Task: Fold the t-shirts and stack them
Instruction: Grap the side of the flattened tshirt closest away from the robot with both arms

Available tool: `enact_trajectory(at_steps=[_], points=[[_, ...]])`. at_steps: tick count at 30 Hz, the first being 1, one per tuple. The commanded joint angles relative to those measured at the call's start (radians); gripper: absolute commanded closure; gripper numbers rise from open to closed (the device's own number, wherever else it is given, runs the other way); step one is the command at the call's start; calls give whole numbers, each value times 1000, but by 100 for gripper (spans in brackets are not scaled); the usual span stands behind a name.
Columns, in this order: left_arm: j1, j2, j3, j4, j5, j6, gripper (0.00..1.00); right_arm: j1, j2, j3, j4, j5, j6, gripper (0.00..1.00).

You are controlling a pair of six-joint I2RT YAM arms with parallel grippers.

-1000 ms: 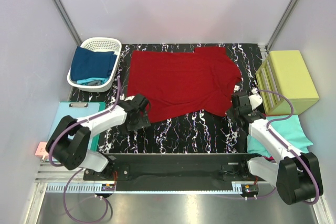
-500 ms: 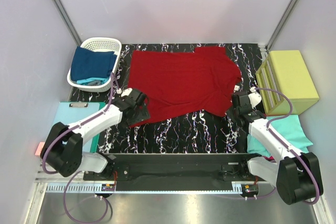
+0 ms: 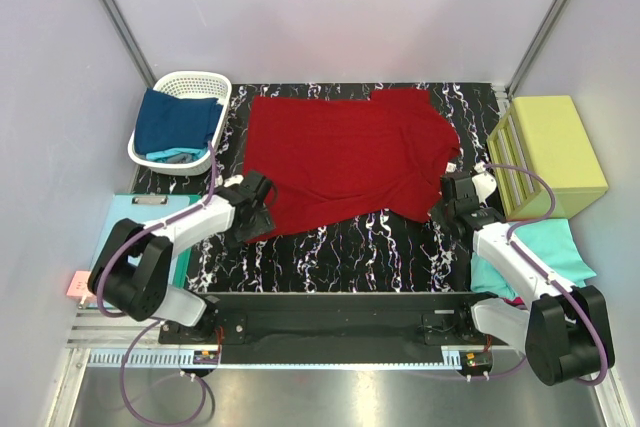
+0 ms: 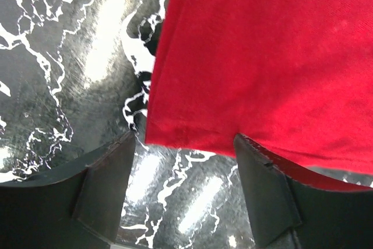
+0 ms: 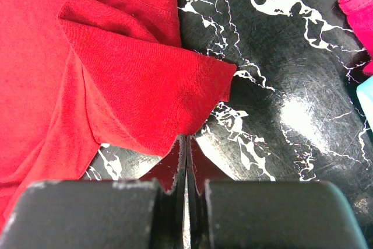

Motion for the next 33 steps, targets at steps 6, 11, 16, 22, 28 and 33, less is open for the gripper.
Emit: enact_trajectory(at_steps=[6, 11, 16, 22, 28, 33], points=[[13, 30, 0, 43, -27, -10, 38, 6, 6, 33, 16, 8, -16, 100], [14, 10, 12, 32, -26, 2, 37, 6, 6, 25, 18, 8, -12, 100], [14, -24, 49, -23, -6, 9, 14, 6, 4, 24, 18, 13, -13, 100], [16, -99, 59, -50, -46, 19, 17, 6, 9, 21, 21, 10, -7, 100], [51, -50, 40, -6, -49, 36, 42, 6, 21, 24, 27, 3, -1, 100], [60, -21, 13, 28, -47, 37, 48, 6, 15, 18, 27, 5, 2, 100]])
